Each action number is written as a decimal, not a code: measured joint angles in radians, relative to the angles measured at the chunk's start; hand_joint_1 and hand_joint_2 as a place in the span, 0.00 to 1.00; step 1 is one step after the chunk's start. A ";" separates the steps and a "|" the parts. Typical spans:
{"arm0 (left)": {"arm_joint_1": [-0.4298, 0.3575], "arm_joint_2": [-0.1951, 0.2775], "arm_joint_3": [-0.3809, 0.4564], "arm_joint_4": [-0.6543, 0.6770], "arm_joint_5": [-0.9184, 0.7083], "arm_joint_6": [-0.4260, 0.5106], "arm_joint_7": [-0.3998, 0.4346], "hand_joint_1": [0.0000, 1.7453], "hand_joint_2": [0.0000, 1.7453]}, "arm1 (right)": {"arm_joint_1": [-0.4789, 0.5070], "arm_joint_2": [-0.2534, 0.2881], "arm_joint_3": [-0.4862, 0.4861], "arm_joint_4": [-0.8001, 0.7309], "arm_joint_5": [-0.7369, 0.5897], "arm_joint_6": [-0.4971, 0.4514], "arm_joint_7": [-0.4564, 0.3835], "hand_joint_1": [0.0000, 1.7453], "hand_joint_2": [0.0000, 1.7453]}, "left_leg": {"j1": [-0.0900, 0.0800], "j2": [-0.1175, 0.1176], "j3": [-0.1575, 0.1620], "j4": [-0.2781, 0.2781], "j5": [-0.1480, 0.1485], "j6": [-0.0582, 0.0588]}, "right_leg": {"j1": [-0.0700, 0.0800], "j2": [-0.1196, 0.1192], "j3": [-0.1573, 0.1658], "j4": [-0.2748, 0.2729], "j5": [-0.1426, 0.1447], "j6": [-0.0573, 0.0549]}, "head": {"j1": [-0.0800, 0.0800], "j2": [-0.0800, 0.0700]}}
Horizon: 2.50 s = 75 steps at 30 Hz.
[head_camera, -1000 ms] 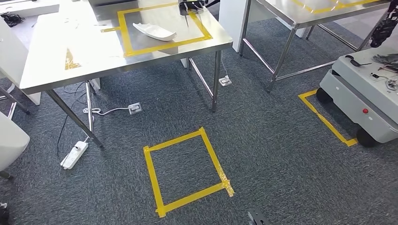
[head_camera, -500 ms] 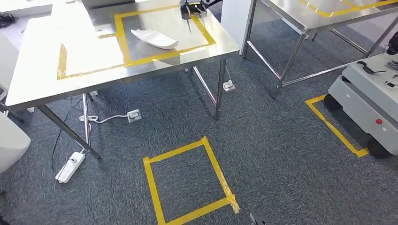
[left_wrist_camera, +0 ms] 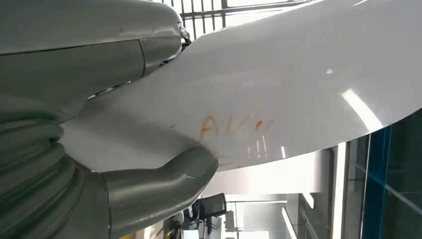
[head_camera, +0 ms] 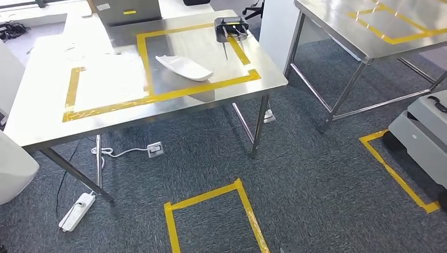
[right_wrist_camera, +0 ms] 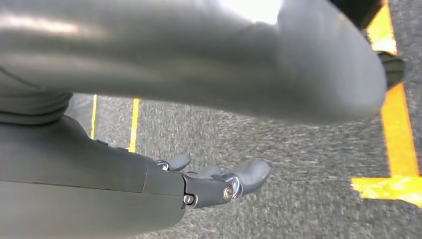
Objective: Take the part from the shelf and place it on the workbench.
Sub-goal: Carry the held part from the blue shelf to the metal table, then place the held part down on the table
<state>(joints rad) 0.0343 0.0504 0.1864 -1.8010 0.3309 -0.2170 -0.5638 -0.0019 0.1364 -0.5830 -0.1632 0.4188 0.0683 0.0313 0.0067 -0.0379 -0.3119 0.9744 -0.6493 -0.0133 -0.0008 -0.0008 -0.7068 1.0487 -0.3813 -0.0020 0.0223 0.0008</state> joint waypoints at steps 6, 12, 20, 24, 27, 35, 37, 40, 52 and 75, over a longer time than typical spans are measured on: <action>0.003 0.005 0.000 -0.011 0.004 0.003 -0.006 1.00 1.00 | -0.013 0.001 -0.001 -0.001 0.000 -0.002 0.002 0.00 0.00 | 0.002 0.027 -0.256 0.326 0.008 -0.023 | -0.007 0.007 0.171 -0.062 -0.103 -0.028 | -0.011 0.000; 0.028 0.010 0.001 -0.003 0.004 0.011 -0.005 1.00 1.00 | 0.001 0.001 -0.002 0.001 0.000 -0.001 -0.002 0.00 0.00 | 0.000 0.045 -0.406 0.088 0.190 -0.012 | -0.005 0.015 0.405 -0.135 -0.234 -0.019 | -0.014 0.000; 0.010 0.021 0.002 -0.041 0.005 0.015 -0.013 1.00 1.00 | -0.056 -0.003 -0.001 -0.008 0.004 0.001 -0.014 0.00 0.00 | -0.008 0.027 -0.326 0.042 0.232 0.044 | -0.003 0.007 0.305 0.182 -0.297 0.010 | -0.003 -0.001; 0.033 0.021 0.002 -0.031 0.004 0.019 -0.008 1.00 1.00 | -0.029 -0.002 -0.001 -0.006 0.005 0.001 -0.010 0.00 0.00 | -0.008 0.015 -0.263 0.044 0.186 0.047 | -0.003 0.006 0.172 0.194 -0.439 0.016 | 0.002 -0.001; 0.033 0.021 0.002 -0.019 -0.004 0.028 0.028 1.00 1.00 | -0.010 -0.002 -0.002 -0.005 0.006 -0.001 -0.006 0.00 0.00 | -0.010 0.018 -0.212 0.048 0.154 0.036 | 0.004 0.001 0.127 0.049 -0.251 0.000 | 0.003 -0.001; -0.079 0.087 -0.003 0.165 -0.179 0.079 0.140 1.00 1.00 | -0.015 0.007 -0.003 -0.003 0.022 -0.001 0.012 0.00 0.00 | -0.009 0.025 -0.290 0.203 0.122 -0.007 | -0.002 0.003 0.166 -0.061 -0.092 -0.039 | -0.009 -0.001; -0.149 0.115 -0.003 0.279 -0.230 0.092 0.127 1.00 1.00 | -0.015 0.007 -0.003 -0.003 0.033 0.004 0.016 0.00 0.00 | -0.002 0.029 -0.368 0.297 0.072 -0.018 | -0.003 0.004 0.182 -0.063 -0.107 -0.042 | -0.010 -0.001; -0.273 0.161 -0.003 0.480 -0.338 0.134 0.087 1.00 1.00 | -0.014 0.007 -0.003 -0.003 0.051 0.010 0.020 0.00 0.00 | 0.006 0.033 -0.397 0.247 0.093 -0.026 | -0.004 0.008 0.218 -0.062 -0.137 -0.040 | -0.010 -0.001; -0.810 0.201 -0.142 1.201 -0.785 0.425 0.137 1.00 1.00 | -0.031 0.003 -0.002 -0.003 0.077 0.018 0.040 0.00 0.00 | 0.008 0.031 -0.341 0.043 0.246 0.031 | -0.005 0.008 0.068 0.228 -0.289 0.019 | -0.004 -0.001; -0.765 -0.094 -0.529 1.418 -1.090 0.524 0.256 0.00 1.00 | -0.027 -0.006 -0.008 -0.003 0.082 0.002 0.045 0.00 0.00 | -0.012 0.038 -0.283 0.033 0.194 0.017 | 0.005 0.010 0.092 -0.038 -0.066 -0.009 | -0.004 -0.001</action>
<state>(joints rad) -0.7306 -0.0440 -0.3426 -0.3833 -0.7587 0.3068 -0.3081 -0.0290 0.1308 -0.5914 -0.1659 0.5010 0.0701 0.0766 -0.0057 0.0002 -0.5944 1.0072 -0.4552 0.0042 0.0041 0.0096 -0.6148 1.0105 -0.4476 -0.0110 0.0183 -0.0004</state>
